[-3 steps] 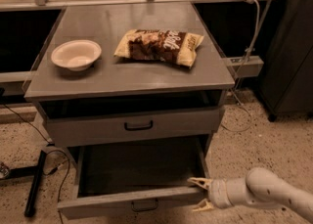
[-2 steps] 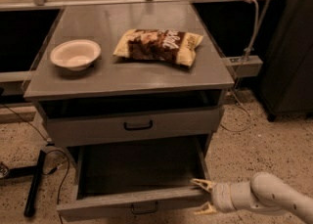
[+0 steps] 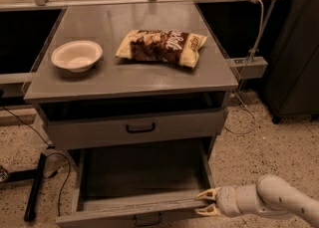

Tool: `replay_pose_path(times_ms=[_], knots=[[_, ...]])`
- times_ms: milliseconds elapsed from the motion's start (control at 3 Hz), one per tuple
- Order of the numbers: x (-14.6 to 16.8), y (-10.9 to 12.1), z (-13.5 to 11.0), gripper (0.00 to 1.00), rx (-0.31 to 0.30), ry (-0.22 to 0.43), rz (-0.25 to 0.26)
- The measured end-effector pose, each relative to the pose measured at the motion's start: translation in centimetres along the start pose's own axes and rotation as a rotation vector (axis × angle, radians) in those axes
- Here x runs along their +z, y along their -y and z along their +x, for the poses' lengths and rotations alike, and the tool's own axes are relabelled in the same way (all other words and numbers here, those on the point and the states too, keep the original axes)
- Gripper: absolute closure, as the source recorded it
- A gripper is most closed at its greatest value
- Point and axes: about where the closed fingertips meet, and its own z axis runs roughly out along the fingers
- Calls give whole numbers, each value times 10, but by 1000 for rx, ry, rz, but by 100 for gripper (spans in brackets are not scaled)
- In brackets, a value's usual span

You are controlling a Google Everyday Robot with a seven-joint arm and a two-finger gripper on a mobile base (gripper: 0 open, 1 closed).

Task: Open middle drawer

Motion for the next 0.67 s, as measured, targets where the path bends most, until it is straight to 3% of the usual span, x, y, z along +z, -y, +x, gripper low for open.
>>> replay_pose_path(times_ms=[333, 667], knots=[[0, -25, -3, 100, 5, 34, -29], [-4, -24, -7, 82, 5, 34, -29]])
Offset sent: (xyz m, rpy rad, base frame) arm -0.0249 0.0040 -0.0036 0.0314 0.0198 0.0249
